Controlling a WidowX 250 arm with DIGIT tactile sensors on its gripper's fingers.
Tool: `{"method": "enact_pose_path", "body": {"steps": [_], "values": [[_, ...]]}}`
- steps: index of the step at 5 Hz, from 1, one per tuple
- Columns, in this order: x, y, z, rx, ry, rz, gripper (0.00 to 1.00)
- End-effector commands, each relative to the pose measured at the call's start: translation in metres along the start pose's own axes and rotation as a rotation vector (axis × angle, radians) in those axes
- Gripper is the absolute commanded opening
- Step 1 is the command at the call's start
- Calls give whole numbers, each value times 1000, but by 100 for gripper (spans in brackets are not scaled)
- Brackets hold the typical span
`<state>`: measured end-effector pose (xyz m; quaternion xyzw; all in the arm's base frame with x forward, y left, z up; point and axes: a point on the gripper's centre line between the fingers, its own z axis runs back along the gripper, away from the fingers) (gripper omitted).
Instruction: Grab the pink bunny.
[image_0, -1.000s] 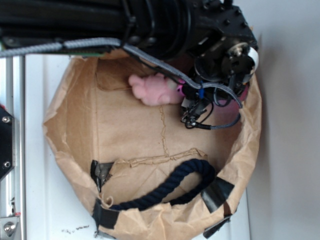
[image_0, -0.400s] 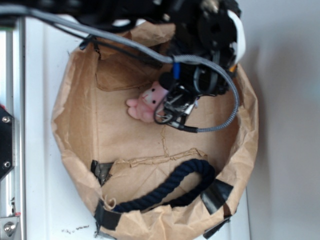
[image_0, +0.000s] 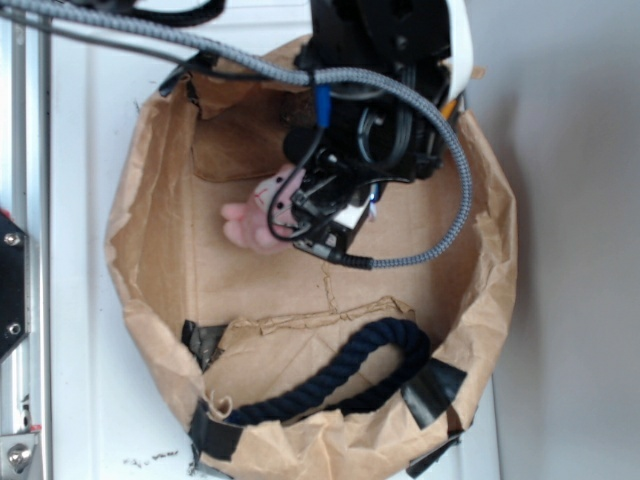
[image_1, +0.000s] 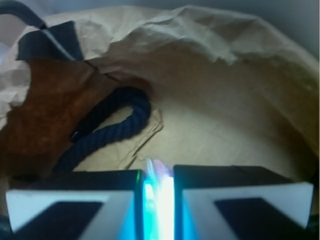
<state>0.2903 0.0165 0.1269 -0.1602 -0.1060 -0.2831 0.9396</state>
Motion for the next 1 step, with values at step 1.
{"method": "enact_pose_path", "body": {"steps": [1], "values": [[4,-12,37,67,-78,-43,0]]}}
